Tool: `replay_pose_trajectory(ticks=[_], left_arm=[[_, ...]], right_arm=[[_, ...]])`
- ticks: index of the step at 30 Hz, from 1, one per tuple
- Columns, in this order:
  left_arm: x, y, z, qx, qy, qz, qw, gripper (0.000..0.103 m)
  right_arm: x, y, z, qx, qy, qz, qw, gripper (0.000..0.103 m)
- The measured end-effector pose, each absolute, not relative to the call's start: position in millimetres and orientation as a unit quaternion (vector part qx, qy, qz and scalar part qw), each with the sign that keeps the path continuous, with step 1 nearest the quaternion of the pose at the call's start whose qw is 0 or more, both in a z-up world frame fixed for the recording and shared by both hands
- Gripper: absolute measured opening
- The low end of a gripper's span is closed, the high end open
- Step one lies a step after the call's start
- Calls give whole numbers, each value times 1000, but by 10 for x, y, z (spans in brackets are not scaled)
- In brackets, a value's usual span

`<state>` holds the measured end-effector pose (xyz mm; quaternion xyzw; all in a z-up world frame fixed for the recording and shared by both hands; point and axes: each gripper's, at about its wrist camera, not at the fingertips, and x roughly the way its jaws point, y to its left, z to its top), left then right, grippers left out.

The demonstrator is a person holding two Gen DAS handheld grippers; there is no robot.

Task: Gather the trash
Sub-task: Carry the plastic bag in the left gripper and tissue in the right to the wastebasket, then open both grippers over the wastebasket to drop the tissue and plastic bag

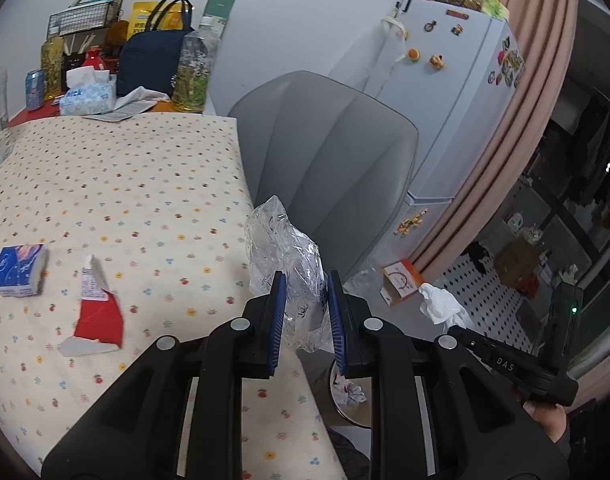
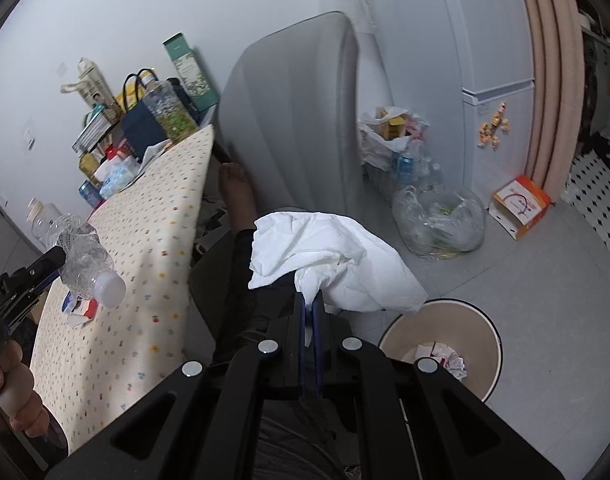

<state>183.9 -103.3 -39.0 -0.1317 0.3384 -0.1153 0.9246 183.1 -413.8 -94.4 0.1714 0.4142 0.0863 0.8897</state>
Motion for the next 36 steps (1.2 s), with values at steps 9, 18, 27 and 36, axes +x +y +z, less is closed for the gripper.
replay_pose_trajectory(ticks=[9,18,27,36], left_arm=[[1988,-1437,-529,-106,365,-133,915,21],[2161,-1785,-740,-87,395,-151,902,21],[2303,-2151,-928,-65,419,-170,889,21],[2401,-2597,-1091,-35,442,-201,874,21]], right_arm=[[1803,-4448,-1136,196,421,67,883,5],[1814,-4712,-1416,220,436,52,871,5],[1856,-4969,-1770,250,459,37,852,10],[1694,-5355,-1878,273,451,4,850,59]])
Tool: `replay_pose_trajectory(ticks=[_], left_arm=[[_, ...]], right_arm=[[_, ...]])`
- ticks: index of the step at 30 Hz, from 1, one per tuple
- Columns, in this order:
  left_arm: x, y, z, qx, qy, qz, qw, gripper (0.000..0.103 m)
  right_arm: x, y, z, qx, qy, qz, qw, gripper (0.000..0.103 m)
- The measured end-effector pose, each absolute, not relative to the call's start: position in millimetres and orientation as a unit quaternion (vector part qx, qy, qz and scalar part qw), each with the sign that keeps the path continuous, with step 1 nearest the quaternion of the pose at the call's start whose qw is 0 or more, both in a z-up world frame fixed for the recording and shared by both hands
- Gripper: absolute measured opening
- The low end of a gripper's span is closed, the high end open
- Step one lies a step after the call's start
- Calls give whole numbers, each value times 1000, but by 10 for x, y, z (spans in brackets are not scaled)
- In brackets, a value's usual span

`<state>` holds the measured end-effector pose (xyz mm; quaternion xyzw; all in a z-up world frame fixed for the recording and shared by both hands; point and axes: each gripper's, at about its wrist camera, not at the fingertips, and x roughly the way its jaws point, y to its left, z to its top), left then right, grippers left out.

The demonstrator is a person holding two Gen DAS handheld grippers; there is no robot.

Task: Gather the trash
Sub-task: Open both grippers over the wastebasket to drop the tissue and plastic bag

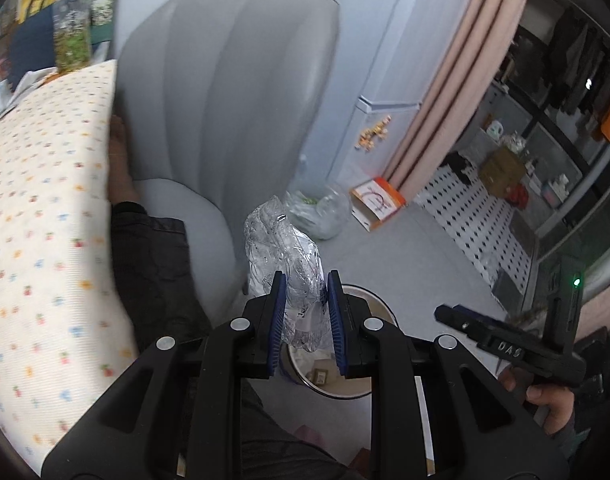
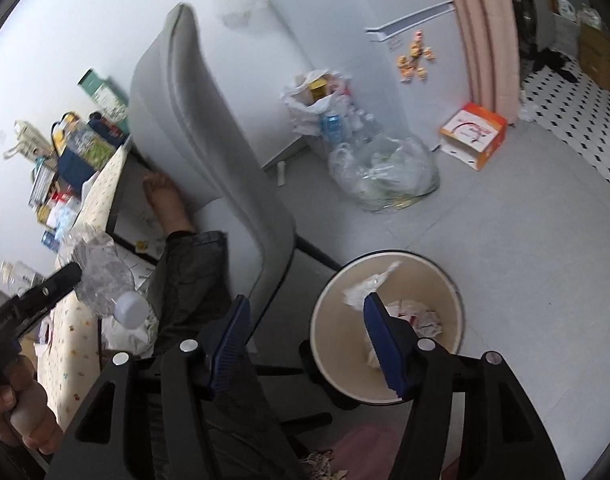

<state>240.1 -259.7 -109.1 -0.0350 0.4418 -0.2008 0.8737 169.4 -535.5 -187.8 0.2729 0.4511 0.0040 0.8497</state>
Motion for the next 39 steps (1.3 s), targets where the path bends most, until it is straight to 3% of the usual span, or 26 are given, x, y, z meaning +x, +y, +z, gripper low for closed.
replay_pose_trajectory(ticks=[13,14,15,16,18,22,39], left_arm=[[2496,-3425,-1427,-9,483,-269,833,23],[2506,-3472,-1459,-11,490,-270,829,31],[2510,-3501,-1488,-13,496,-267,826,58],[2509,-3500,-1495,-16,496,-262,828,77],[2494,-3463,-1465,-25,491,-255,833,79],[2512,-3338,-1384,-31,486,-238,840,92],[2357,-2284,-767,-98,422,-179,883,97]], right_arm=[[1302,-6133,-1667,290,409,-70,863,59],[1280,-6159,-1662,291,407,-73,863,60],[1263,-6190,-1655,292,405,-75,863,59],[1252,-6213,-1652,293,404,-76,863,60],[1234,-6233,-1643,294,402,-77,864,60],[1247,-6201,-1645,298,401,-74,863,60],[1474,-5456,-1183,235,390,-24,890,85]])
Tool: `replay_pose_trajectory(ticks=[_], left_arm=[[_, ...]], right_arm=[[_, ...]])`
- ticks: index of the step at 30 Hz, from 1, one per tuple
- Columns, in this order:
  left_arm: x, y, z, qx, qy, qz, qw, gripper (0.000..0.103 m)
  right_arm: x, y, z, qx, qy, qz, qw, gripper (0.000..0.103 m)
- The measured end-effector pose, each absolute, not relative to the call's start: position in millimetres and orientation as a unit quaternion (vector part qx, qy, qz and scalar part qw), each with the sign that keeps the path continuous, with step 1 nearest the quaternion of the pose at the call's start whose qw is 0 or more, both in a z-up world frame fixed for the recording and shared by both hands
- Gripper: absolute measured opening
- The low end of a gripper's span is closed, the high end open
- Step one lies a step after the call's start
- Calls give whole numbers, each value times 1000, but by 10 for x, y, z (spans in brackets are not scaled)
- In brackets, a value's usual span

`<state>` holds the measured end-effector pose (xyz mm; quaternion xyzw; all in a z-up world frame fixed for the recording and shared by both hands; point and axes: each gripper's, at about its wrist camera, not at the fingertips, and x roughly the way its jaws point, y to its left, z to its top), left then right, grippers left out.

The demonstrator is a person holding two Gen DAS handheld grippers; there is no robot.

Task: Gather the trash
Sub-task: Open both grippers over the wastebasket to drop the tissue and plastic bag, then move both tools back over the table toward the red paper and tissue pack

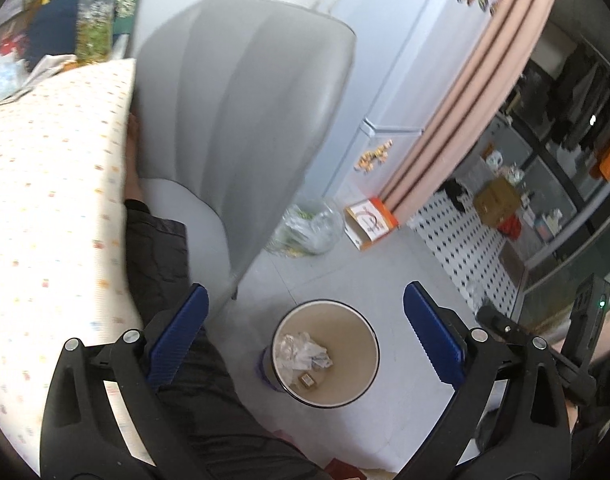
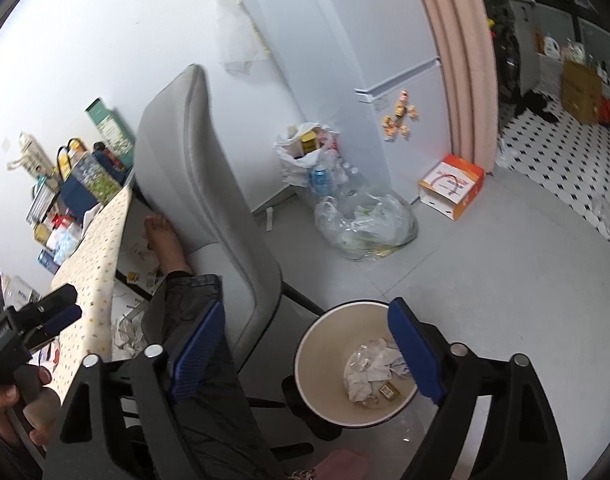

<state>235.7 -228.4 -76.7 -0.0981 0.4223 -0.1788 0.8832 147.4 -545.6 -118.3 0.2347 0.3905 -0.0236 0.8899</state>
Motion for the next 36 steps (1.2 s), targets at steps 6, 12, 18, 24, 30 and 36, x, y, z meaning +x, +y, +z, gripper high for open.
replay_pose_trajectory(ticks=[6,12,18,24,30,36], left_arm=[[2228,-1826,-581,-126,392,-157,898,97],[2096,-1291,-459,-154,365,-127,909,97],[1937,-696,-418,-186,343,-91,916,97],[1759,-166,-426,-214,327,-58,919,97],[1541,276,-470,-229,318,-21,920,97],[1345,670,-515,-247,312,11,918,97]], right_arm=[[1627,-5013,-967,204,392,-1,897,92],[1731,-4507,-745,182,386,29,904,95],[1820,-3965,-601,151,393,65,905,95],[1876,-3301,-523,118,401,111,902,95],[1906,-2726,-530,97,411,148,894,95],[1869,-2201,-444,72,413,181,890,95]])
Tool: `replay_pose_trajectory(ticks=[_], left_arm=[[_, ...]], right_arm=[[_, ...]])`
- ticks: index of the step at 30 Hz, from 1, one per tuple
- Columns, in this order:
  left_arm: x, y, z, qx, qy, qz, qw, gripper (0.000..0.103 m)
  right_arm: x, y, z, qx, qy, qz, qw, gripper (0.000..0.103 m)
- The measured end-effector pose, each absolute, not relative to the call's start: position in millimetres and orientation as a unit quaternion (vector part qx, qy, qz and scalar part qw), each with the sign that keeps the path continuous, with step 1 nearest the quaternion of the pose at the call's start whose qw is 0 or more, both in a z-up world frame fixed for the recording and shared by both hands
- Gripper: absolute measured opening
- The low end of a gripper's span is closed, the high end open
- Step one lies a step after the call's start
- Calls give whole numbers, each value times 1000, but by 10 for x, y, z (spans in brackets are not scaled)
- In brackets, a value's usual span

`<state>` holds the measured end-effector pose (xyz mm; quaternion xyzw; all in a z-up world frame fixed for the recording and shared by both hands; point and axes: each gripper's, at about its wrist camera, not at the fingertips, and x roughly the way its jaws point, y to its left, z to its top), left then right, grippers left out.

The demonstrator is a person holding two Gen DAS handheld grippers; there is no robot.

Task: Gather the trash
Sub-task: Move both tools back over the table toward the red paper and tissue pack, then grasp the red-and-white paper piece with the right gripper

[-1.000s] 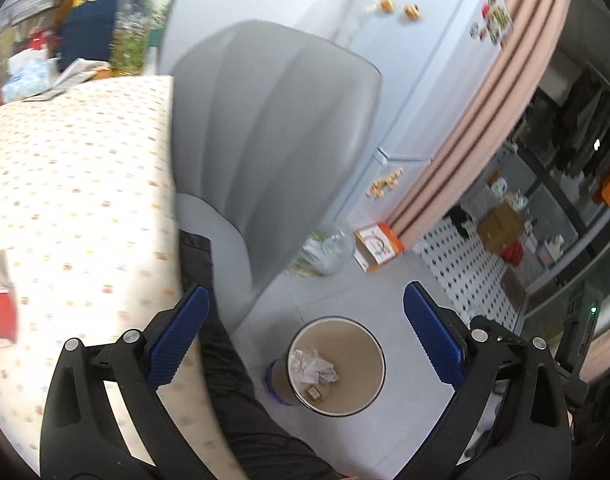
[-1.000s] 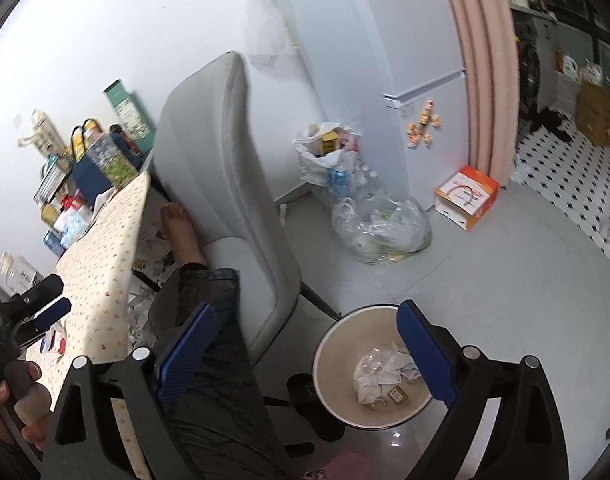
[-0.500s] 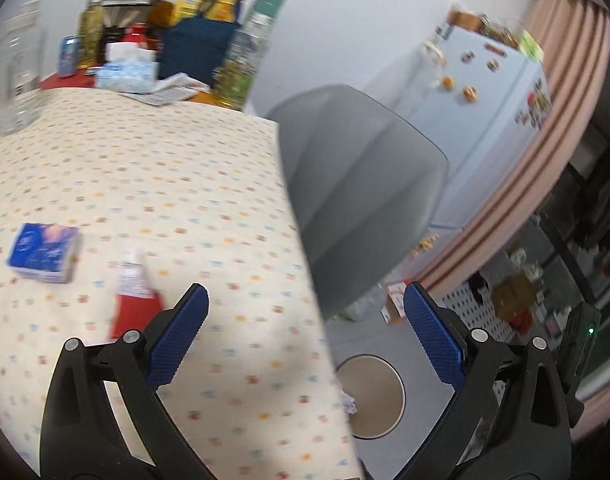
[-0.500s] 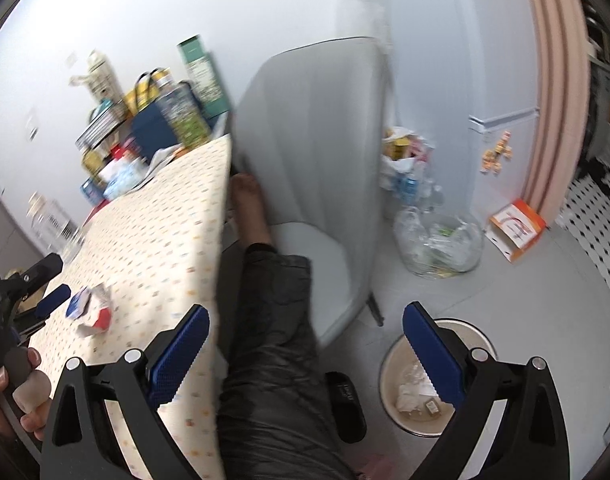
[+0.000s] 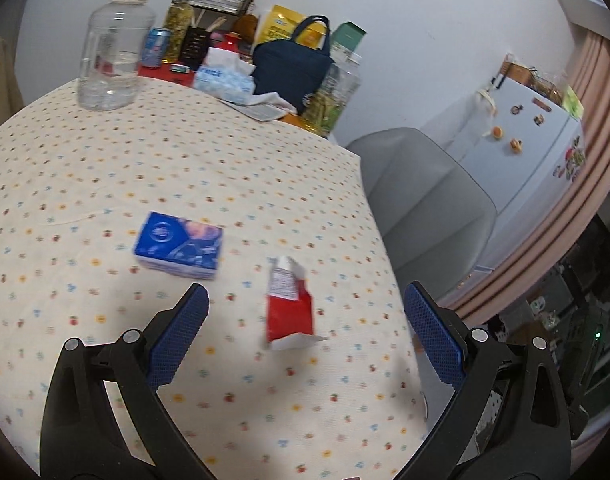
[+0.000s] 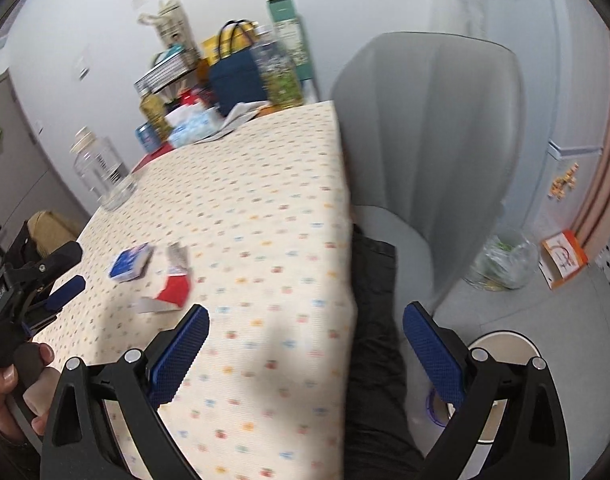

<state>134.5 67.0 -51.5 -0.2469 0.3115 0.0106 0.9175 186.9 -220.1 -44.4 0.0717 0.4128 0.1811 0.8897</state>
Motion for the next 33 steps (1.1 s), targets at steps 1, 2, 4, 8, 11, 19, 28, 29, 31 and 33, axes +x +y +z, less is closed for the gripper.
replay_pose_trajectory(ticks=[1,2,4,8,11,19,28,29,31,33], left_arm=[[1307,735,-517,-246,311,15,918,97],[1271,779,-520,-246,310,19,918,97],[1199,895,-526,-248,308,30,918,97],[1074,1107,-544,-255,303,48,917,97],[986,1245,-540,-258,300,60,917,97],[805,1535,-569,-261,299,88,914,97],[671,1775,-620,-265,304,116,908,97],[665,1778,-623,-263,304,117,908,97],[669,1782,-635,-260,307,120,908,97],[721,1761,-636,-254,312,120,908,97]], right_arm=[[1844,-2097,-423,63,412,188,890,95],[1836,-2017,-408,56,412,192,889,95],[1829,-1839,-393,44,415,200,886,95],[1807,-1534,-394,26,420,215,881,94],[1806,-1267,-411,14,427,227,875,92],[1778,-711,-554,-23,439,239,866,87],[1903,-421,-873,-45,468,230,852,59],[1893,-416,-874,-52,460,226,857,55],[1891,-424,-877,-59,454,222,861,30],[1908,-463,-880,-49,456,227,859,13]])
